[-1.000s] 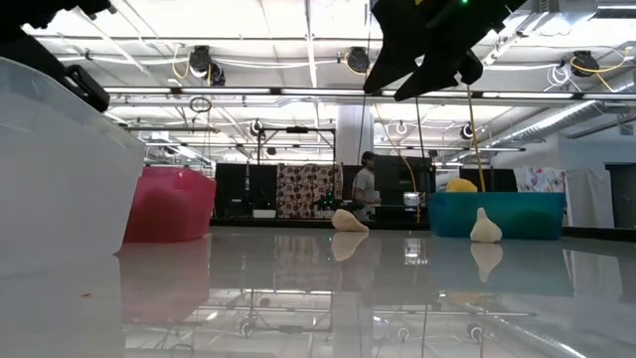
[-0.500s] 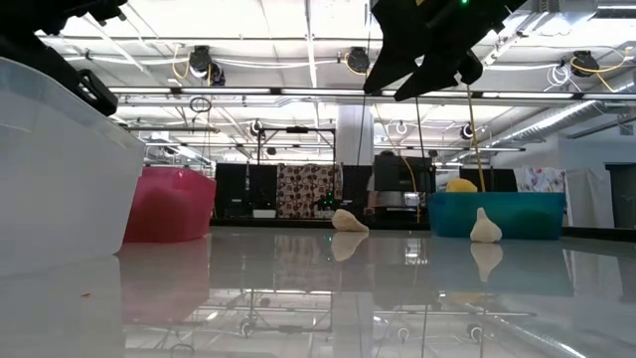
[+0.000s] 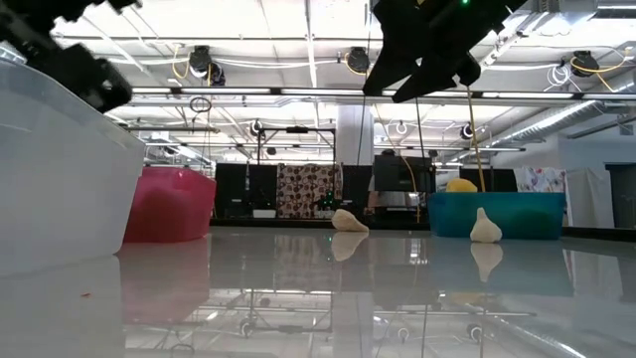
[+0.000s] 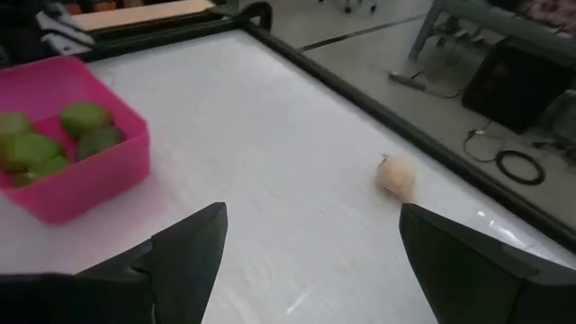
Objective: Sort produce into baskets
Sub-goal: Put the garlic into the white bin
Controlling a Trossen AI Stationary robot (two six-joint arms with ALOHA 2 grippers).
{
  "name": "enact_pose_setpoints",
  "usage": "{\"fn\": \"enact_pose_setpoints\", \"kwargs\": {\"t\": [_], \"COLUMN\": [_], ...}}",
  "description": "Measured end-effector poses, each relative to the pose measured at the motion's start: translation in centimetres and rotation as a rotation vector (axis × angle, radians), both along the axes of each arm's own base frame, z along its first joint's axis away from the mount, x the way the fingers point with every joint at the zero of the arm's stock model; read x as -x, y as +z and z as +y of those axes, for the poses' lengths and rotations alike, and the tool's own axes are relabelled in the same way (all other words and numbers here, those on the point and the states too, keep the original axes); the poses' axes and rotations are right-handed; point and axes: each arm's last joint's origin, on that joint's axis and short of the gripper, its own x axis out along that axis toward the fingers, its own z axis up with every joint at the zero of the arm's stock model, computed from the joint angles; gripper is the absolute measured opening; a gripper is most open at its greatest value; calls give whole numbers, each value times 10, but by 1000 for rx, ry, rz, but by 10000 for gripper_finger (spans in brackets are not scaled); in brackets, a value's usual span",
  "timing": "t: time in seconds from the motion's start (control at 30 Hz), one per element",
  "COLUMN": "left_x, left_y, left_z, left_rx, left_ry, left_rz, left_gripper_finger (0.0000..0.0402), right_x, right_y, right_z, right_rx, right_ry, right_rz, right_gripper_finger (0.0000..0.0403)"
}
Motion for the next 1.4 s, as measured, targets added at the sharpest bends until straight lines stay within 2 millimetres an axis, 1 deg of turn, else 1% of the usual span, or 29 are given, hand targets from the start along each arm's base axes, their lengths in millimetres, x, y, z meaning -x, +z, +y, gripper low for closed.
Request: {"fn": "enact_pose_setpoints", "kwargs": {"t": [0.1, 0.17, 0.23, 0.3, 0.37, 0.43, 0.5, 0.6, 0.7, 0.77, 0.83, 0.97, 1.07, 1.13, 1.23, 1.4], "left_x": [-5, -7, -10, -12, -12, -9, -8, -8, -3, 4, 12, 29, 36, 38, 37, 34], "left_y": [13, 24, 35, 42, 44, 40, 37, 42, 55, 67, 80, 102, 114, 119, 123, 125], "left_z": [0, -1, 0, 4, 9, 16, 24, 38, 52, 61, 70, 83, 88, 90, 90, 90], "left_rx": [-21, -77, -191, -349, -529, -680, -756, -777, -778, -774, -778, -780, -771, -775, -788, -793], "left_ry": [-26, -59, -83, -86, -105, -143, -157, -143, -97, -53, 0, 91, 132, 136, 123, 93], "left_rz": [-25, -71, -148, -222, -274, -278, -277, -298, -339, -386, -433, -542, -621, -667, -716, -755], "left_gripper_finger": [296, 296, 296, 296, 296, 296, 296, 296, 296, 296, 296, 296, 296, 296, 296, 296], "right_x": [1, 3, 8, 15, 23, 30, 34, 36, 33, 31, 32, 35, 40, 45, 53, 64], "right_y": [-2, -5, -10, -15, -21, -23, -25, -30, -37, -44, -47, -50, -51, -51, -51, -54], "right_z": [1, 1, 0, -1, -3, -4, -4, -3, -4, -3, 0, 16, 33, 45, 60, 75], "right_rx": [-44, -106, -184, -259, -311, -354, -381, -370, -367, -419, -530, -763, -923, -991, -1007, -987], "right_ry": [20, 9, -24, -88, -181, -272, -338, -392, -416, -420, -409, -340, -269, -221, -196, -215], "right_rz": [11, 14, 37, 70, 90, 79, 57, 44, 66, 113, 170, 313, 440, 511, 552, 593], "right_gripper_finger": [322, 322, 322, 322, 322, 322, 322, 322, 322, 322, 322, 322, 322, 322, 322, 322]}}
